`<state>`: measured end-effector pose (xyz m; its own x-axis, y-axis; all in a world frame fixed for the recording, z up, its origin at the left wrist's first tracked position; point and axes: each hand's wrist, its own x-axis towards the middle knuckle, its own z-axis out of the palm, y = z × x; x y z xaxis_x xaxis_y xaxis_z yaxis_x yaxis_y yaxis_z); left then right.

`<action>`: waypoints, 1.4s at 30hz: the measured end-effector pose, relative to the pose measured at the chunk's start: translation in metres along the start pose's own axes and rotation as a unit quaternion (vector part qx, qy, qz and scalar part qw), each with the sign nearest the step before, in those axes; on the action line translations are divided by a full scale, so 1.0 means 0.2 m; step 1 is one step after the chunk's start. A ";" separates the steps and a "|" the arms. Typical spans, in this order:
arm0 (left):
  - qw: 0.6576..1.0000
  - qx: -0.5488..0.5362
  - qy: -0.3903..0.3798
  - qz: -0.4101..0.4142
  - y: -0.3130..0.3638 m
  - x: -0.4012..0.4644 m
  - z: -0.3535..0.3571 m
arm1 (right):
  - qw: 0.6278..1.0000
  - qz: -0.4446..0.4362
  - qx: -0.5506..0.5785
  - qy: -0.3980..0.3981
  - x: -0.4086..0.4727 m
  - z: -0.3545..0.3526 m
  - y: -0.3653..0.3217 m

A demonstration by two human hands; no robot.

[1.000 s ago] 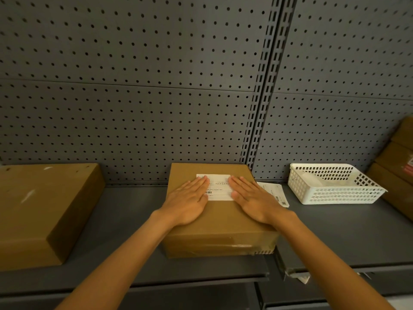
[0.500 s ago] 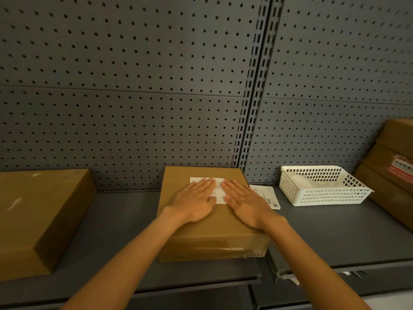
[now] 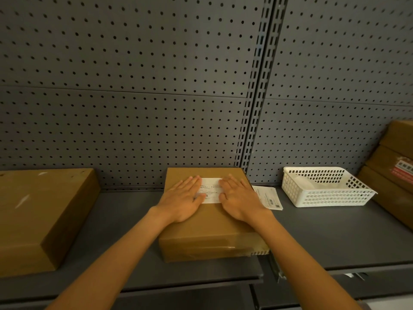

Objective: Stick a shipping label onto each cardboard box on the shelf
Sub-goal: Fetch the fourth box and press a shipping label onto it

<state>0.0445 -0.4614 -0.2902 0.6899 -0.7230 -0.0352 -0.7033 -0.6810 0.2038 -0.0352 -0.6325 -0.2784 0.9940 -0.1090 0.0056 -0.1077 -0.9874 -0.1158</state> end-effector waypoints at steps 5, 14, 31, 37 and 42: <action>1.000 -0.010 -0.003 0.004 -0.01 0.00 0.01 | 0.999 -0.021 0.021 -0.028 0.09 0.05 -0.07; 0.999 -0.017 0.011 -0.032 -0.01 0.01 0.01 | 0.998 0.044 0.043 -0.023 0.04 0.06 0.09; 0.997 -0.077 0.005 -0.014 -0.06 -0.09 -0.06 | 0.995 0.062 0.078 0.018 0.01 0.03 0.06; 0.961 -0.188 0.166 -0.120 -0.10 -0.16 -0.06 | 0.956 0.149 0.233 0.098 -0.15 -0.05 0.19; 0.793 -0.517 0.087 -0.309 -0.10 -0.27 0.05 | 0.869 0.234 0.434 0.021 -0.29 0.04 0.30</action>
<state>0.0197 -0.4099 -0.3012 0.9246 -0.1993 -0.3246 0.2340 -0.3754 0.8968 -0.0998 -0.6854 -0.2929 0.8411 -0.4985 -0.2098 -0.4280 -0.3762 -0.8218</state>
